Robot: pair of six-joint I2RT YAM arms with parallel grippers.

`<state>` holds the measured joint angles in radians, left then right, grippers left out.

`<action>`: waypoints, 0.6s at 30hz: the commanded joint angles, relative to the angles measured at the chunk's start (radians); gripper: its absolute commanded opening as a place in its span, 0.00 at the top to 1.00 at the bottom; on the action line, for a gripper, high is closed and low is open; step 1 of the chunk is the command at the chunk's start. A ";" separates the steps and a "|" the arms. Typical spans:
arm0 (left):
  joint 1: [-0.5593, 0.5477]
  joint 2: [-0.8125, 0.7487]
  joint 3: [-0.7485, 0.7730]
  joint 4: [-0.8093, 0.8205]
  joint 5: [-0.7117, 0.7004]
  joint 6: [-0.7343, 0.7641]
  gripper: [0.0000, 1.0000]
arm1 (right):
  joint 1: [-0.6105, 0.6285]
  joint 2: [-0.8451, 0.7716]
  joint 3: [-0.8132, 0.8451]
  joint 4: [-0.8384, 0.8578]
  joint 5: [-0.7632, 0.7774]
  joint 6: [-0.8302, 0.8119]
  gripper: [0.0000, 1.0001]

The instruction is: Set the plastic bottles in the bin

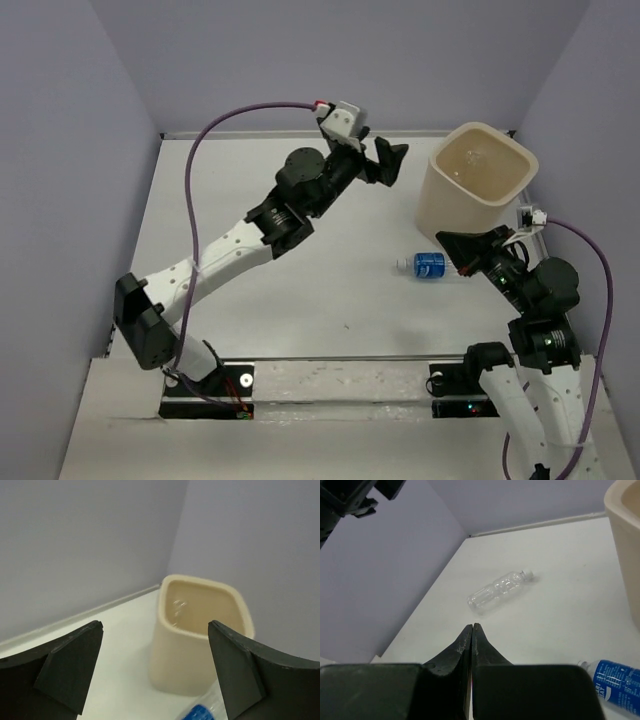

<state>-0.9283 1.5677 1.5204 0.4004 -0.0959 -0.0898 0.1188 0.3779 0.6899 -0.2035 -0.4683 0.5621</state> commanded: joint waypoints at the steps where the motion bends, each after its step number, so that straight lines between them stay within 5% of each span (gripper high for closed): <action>1: 0.094 -0.156 -0.270 -0.316 -0.254 -0.099 0.01 | -0.001 0.041 -0.018 0.079 -0.113 0.002 0.96; 6: 0.288 -0.172 -0.390 -0.586 -0.271 -0.137 0.01 | -0.001 0.084 -0.032 0.105 -0.176 0.005 0.91; 9: 0.296 -0.114 -0.375 -0.646 -0.315 -0.082 0.01 | -0.001 0.093 -0.047 0.147 -0.181 0.013 0.84; 10: 0.295 -0.068 -0.359 -0.655 -0.314 -0.071 0.01 | -0.001 0.099 -0.052 0.160 -0.184 0.016 0.78; 11: 0.296 -0.043 -0.329 -0.650 -0.295 -0.033 0.01 | 0.011 0.113 -0.058 0.179 -0.188 0.016 0.61; 15: 0.313 0.096 -0.201 -0.693 -0.286 0.028 0.01 | 0.031 0.148 -0.058 0.147 -0.208 -0.016 0.33; 18: 0.328 0.196 -0.129 -0.702 -0.252 0.078 0.01 | 0.032 0.170 -0.066 0.093 -0.205 -0.051 0.22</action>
<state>-0.6197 1.7195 1.2762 -0.2672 -0.3653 -0.1043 0.1398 0.5297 0.6376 -0.1024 -0.6434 0.5579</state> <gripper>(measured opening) 0.989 0.740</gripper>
